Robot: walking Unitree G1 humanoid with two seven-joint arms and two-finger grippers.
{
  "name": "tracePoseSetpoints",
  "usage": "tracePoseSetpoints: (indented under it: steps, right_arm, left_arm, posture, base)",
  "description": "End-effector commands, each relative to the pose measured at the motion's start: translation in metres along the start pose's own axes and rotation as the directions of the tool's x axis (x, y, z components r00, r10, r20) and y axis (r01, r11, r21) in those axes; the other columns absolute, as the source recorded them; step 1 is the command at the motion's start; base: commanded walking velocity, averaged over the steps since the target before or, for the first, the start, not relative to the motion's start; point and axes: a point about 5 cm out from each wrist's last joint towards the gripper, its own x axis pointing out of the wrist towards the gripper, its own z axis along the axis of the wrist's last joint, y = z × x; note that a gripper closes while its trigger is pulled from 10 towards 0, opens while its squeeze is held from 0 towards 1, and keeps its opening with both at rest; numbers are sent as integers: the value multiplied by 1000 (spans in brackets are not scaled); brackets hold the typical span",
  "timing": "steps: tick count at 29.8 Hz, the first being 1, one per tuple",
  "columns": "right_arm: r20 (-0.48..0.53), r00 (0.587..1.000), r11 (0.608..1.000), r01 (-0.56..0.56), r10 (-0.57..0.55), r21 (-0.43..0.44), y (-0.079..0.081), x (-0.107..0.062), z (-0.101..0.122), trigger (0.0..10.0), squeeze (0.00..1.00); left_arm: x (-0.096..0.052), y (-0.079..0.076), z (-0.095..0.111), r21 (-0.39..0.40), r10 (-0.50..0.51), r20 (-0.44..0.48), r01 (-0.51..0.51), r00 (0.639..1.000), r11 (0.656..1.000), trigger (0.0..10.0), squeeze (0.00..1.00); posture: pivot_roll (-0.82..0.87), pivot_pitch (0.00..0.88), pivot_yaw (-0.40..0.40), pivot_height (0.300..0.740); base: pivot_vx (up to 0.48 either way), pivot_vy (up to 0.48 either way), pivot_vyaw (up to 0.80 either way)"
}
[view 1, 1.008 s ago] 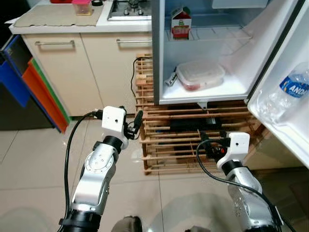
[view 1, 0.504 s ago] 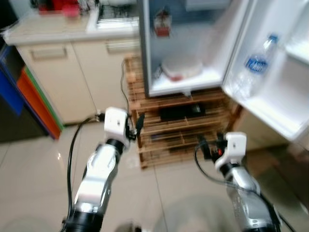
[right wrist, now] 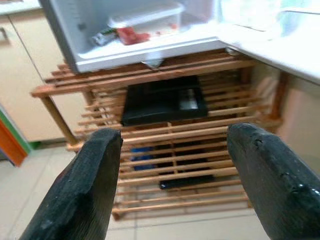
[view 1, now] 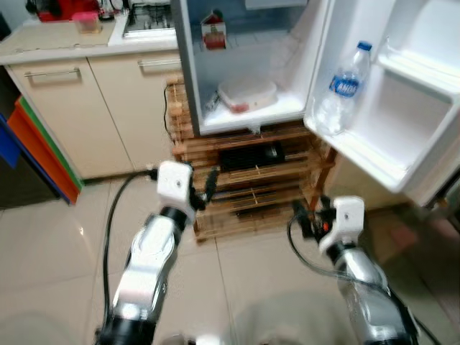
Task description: Restocking fridge
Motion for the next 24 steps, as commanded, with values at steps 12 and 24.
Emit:
tracePoseSetpoints:
  steps: [12,24]
  right_arm:
    - [-24,999,999,-31,32,13,3,-1,-6,10000,0]
    - [-142,983,992,-124,120,-17,-8,-37,-28,10000,0]
  left_arm:
    - [-2,4,1,-17,-13,16,13,1000,1000,10000,0]
    - [-3,6,-1,-8,-18,11,18,1000,1000,10000,0]
  posture:
    - [-74,31,26,740]
    - [-95,14,35,740]
  base:
    - [0,-400,0]
    - [0,0,0]
